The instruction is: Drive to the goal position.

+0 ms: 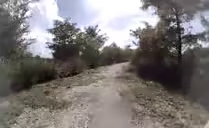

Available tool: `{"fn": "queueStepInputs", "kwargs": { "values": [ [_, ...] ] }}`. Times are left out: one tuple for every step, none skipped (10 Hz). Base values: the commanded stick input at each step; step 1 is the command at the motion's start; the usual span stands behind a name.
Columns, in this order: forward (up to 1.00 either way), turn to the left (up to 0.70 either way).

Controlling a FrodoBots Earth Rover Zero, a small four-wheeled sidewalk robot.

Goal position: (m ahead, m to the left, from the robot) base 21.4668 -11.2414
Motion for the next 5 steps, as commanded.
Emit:
{"fn": "queueStepInputs", "kwargs": {
  "values": [
    [0.85, 0.00],
    [0.85, 0.00],
    [0.85, 0.00],
    [0.85, 0.00],
    [0.85, 0.00]
  ]
}}
